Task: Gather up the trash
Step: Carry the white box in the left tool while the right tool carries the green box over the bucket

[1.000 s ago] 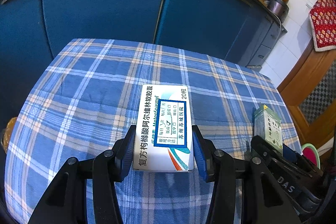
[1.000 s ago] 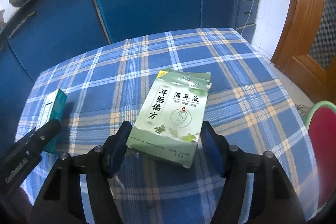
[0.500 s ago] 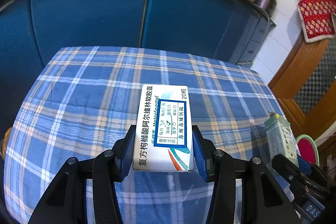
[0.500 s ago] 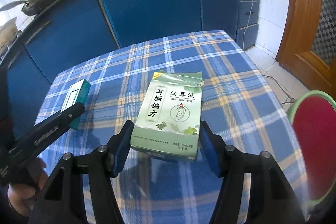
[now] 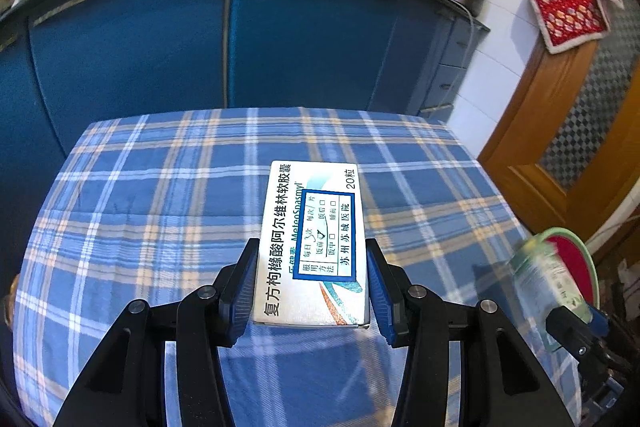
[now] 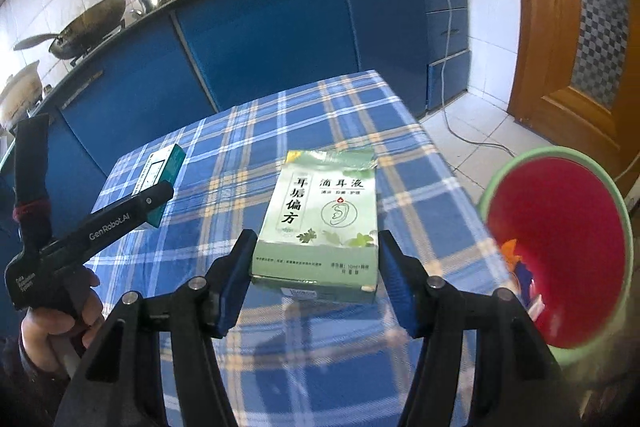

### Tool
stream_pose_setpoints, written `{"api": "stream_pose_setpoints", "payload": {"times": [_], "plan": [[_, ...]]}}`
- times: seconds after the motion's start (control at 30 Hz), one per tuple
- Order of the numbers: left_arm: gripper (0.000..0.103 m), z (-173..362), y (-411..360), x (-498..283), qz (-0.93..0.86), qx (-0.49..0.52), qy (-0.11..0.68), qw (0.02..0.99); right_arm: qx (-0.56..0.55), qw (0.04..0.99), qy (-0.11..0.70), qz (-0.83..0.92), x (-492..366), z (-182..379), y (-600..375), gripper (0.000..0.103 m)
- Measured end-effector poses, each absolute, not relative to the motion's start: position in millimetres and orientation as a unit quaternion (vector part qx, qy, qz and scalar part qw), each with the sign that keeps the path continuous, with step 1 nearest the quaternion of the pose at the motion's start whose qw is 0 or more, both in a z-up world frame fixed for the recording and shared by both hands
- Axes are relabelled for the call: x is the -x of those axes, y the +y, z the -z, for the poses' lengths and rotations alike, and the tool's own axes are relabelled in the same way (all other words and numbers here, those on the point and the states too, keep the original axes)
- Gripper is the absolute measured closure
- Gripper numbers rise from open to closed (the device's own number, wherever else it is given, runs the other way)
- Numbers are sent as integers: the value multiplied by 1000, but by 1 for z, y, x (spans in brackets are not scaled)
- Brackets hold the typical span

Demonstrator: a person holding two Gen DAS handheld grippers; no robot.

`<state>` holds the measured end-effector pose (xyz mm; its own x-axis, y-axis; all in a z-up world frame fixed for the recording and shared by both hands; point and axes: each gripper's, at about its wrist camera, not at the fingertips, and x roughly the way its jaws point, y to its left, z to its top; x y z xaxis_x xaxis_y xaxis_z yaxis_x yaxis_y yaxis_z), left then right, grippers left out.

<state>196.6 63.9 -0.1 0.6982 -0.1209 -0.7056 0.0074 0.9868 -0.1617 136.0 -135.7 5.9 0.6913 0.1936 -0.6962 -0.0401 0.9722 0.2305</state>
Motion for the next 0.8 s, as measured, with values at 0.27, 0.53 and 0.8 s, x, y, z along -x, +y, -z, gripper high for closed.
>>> {"api": "stream_pose_setpoints", "payload": {"times": [0.27, 0.53, 0.8], "plan": [[52, -10, 35, -182, 67, 64, 388, 917, -120, 917, 378, -47, -115, -10, -165, 41], [52, -18, 0, -168, 103, 50, 390, 914, -144, 918, 367, -36, -95, -11, -193, 42], [52, -23, -35, -162, 133, 33, 393, 909, -168, 921, 352, -11, -78, -15, -229, 42]]}}
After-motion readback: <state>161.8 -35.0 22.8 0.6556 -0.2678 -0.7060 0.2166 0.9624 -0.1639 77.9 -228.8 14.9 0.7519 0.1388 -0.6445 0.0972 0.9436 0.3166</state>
